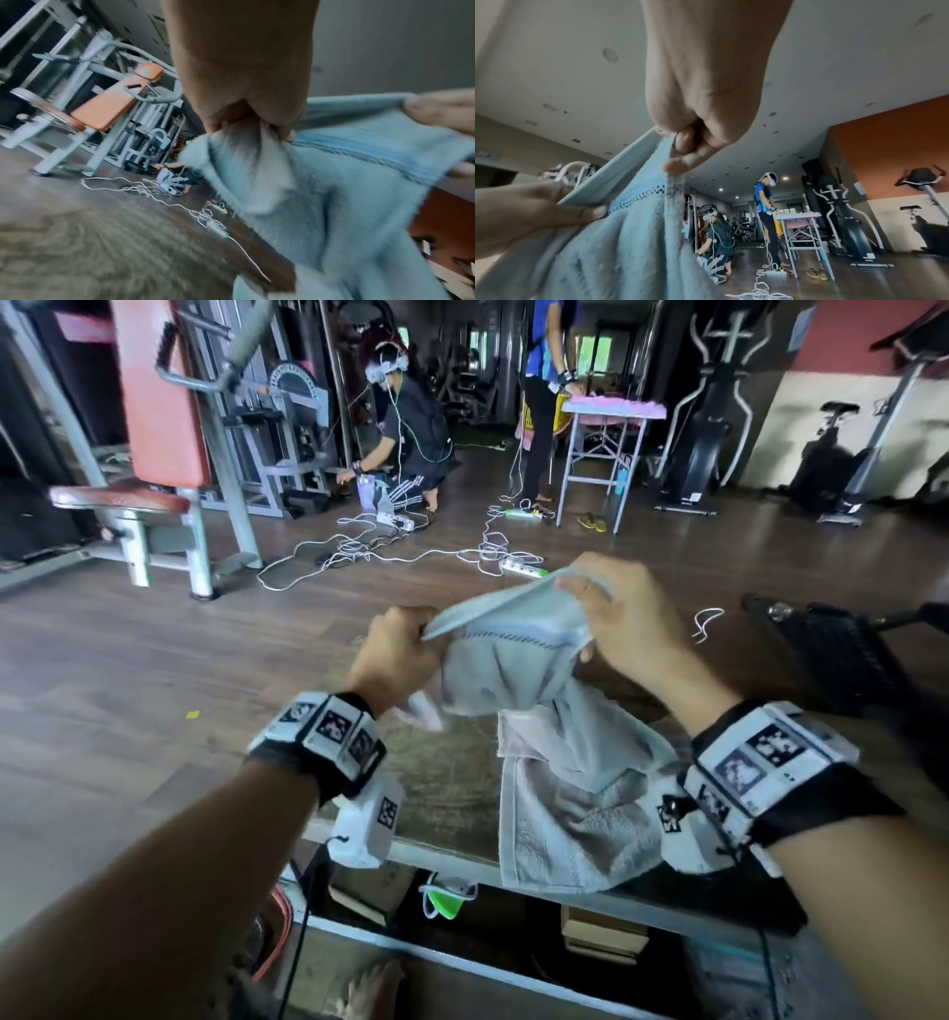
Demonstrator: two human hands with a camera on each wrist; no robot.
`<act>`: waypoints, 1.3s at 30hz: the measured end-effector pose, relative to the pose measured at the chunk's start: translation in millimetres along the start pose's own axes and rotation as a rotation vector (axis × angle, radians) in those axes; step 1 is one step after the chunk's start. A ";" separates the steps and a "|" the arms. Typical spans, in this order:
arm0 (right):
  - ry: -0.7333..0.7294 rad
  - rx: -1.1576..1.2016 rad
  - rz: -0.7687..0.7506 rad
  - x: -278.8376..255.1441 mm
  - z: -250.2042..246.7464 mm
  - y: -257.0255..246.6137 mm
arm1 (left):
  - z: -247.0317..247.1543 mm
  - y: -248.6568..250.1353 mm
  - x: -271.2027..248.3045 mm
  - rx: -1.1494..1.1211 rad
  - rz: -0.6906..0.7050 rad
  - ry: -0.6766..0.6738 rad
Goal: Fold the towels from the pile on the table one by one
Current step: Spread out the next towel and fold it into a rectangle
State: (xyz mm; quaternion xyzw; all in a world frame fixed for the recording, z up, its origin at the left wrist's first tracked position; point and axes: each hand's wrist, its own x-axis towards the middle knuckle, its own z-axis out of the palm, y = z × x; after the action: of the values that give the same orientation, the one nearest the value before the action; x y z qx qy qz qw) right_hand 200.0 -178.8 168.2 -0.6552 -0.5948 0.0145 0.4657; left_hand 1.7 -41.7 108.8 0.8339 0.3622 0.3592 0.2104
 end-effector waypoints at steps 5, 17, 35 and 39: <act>-0.156 0.290 0.440 48.9 -23.9 -15.3 | -65.5 20.8 60.3 0.211 -0.050 -0.029; 0.265 0.445 -0.095 54.5 22.7 -41.0 | -128.4 21.7 28.7 -0.052 0.340 0.307; -0.461 -0.230 0.095 -52.7 134.8 99.5 | -5.4 -133.6 -51.0 0.050 -0.200 -0.453; -0.491 -0.596 0.068 -60.0 163.6 97.0 | 27.5 -140.9 -41.0 0.279 -0.138 -0.656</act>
State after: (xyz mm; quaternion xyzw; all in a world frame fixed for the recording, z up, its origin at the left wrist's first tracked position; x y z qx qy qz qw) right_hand 163.0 -115.7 -17.4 -0.7581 -0.6446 0.0132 0.0978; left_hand -61.1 16.3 -13.6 0.8991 0.3765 0.0048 0.2231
